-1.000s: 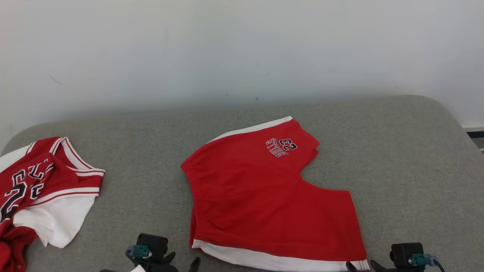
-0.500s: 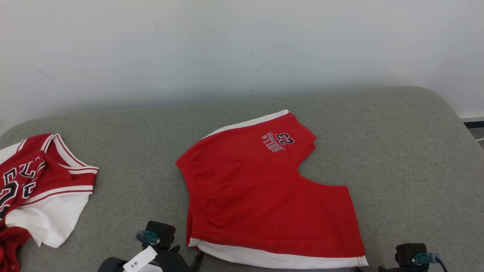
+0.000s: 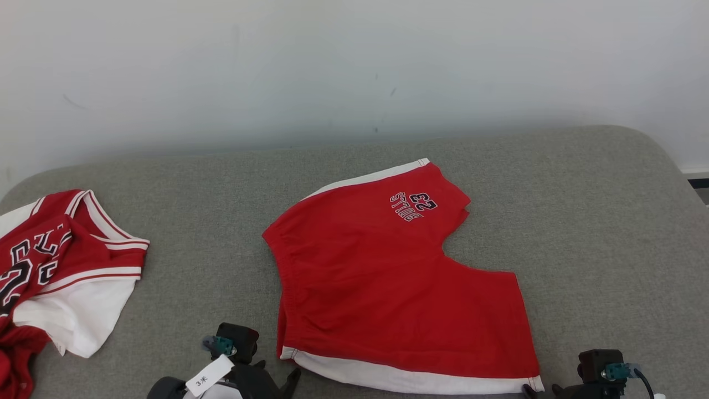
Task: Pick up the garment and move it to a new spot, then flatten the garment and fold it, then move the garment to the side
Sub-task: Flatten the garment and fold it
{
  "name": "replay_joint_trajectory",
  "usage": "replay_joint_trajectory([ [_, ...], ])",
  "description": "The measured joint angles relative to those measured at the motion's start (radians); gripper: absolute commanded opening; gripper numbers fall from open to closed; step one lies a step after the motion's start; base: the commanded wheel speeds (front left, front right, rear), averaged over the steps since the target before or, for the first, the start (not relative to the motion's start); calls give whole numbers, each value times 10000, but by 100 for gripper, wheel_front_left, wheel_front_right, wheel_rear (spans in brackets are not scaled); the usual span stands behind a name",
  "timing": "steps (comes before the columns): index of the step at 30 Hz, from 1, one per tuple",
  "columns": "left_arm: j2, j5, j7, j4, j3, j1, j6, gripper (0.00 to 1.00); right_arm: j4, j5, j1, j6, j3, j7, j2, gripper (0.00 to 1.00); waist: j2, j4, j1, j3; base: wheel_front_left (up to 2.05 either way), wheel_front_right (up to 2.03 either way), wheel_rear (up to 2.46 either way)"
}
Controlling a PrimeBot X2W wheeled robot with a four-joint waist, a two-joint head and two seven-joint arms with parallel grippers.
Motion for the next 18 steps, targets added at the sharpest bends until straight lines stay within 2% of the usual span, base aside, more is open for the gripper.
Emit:
replay_joint_trajectory([
  [7,-71,-12,-136,240,-10,-3,-13,100,232,-25,-224,0,-50,2,33,73,0,31,0,14,0,0,0],
  [8,-77,-12,-163,270,-12,-6,-36,100,261,-25,-255,0,-61,6,33,66,0,34,0,16,0,0,0],
  [11,-121,-12,-226,357,-31,-44,-88,100,301,-25,-339,0,-84,69,48,64,0,43,0,26,0,0,0],
  [13,-161,-12,-232,441,-46,-154,-98,100,376,-25,-337,0,-86,77,75,60,0,49,0,34,0,0,0],
  [15,-184,-12,-307,508,-52,-274,-102,100,453,-25,-337,0,-88,77,125,50,0,54,0,44,0,0,0],
  [18,-194,-12,-345,629,-58,-415,-184,100,552,-23,-338,0,-86,82,198,48,0,58,0,56,0,0,0],
])
